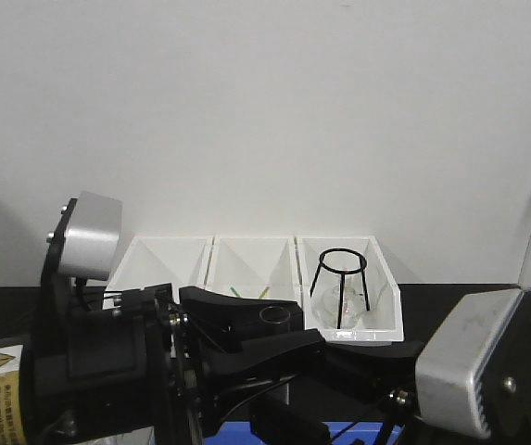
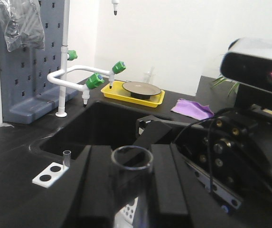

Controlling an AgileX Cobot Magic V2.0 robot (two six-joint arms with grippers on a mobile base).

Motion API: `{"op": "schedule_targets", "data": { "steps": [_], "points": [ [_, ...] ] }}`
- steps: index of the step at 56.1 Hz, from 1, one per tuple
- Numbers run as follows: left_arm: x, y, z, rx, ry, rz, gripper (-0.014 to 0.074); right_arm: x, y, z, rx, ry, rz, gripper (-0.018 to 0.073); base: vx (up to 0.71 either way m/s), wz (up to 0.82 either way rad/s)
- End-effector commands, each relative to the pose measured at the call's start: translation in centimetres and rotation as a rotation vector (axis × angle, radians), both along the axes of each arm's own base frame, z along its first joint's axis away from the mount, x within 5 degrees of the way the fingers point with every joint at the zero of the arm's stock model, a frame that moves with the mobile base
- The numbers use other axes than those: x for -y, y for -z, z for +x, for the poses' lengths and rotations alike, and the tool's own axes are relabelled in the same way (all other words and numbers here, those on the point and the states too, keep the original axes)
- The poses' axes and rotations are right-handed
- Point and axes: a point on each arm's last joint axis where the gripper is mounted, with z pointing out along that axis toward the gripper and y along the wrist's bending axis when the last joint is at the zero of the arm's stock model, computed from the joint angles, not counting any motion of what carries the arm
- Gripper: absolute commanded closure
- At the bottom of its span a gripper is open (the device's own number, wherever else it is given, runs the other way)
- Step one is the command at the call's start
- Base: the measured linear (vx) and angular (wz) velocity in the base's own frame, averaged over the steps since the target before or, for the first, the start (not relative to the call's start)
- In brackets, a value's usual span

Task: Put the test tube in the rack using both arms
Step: 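Carry the held test tube toward the right gripper, then close the right gripper on the tube and open the left gripper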

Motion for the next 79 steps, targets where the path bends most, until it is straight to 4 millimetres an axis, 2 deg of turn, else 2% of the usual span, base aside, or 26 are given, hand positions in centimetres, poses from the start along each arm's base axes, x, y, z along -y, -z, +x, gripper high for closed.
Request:
{"op": "schedule_targets", "data": {
  "steps": [1,11,18,23,34,50,56,72,79],
  "points": [
    [0.8,-1.8,-1.2,-0.008,0.097,-0.107,0.0594,0.1,-2.4,-0.2,0.105,-0.011,0.119,0.0144,0.0,0.0],
    [1.7,-1.3,-1.3,-0.032,0.109,-0.103,0.0594,0.1,-2.4,-0.1,0.103,-0.01,0.117,0.0148,0.0,0.0],
    [1.7,-1.3,-1.2,-0.019,0.104,-0.099,0.0594,0.1,-2.4,-0.1,0.103,-0.01,0.117,0.0198,0.0,0.0],
    [1.7,-1.3,-1.2,-0.022,0.103,-0.104,0.0594,0.1,-2.3,-0.1,0.102,-0.01,0.116,0.029,0.0,0.0],
    [1.7,-1.3,-1.2,-0.022,0.103,-0.104,0.0594,0.1,-2.3,-0.1,0.102,-0.01,0.116,0.057,0.0,0.0],
    [1.6,-1.3,-1.2,-0.017,0.1,-0.101,0.0569,0.1,-2.4,-0.1,0.103,-0.01,0.116,0.0571,0.0,0.0],
    [1.6,-1.3,-1.2,0.001,0.099,-0.097,0.0505,0.1,-2.3,-0.1,0.101,-0.01,0.115,0.0571,0.0,0.0],
    [1.6,-1.6,-1.3,0.004,0.106,-0.115,0.0141,0.1,-2.3,-0.1,0.1,-0.009,0.113,0.0571,0.0,0.0],
    [0.9,-2.8,-1.9,0.064,0.079,-0.154,0.0027,0.1,-2.3,-0.1,0.098,-0.007,0.111,0.0571,0.0,0.0]
  ]
}}
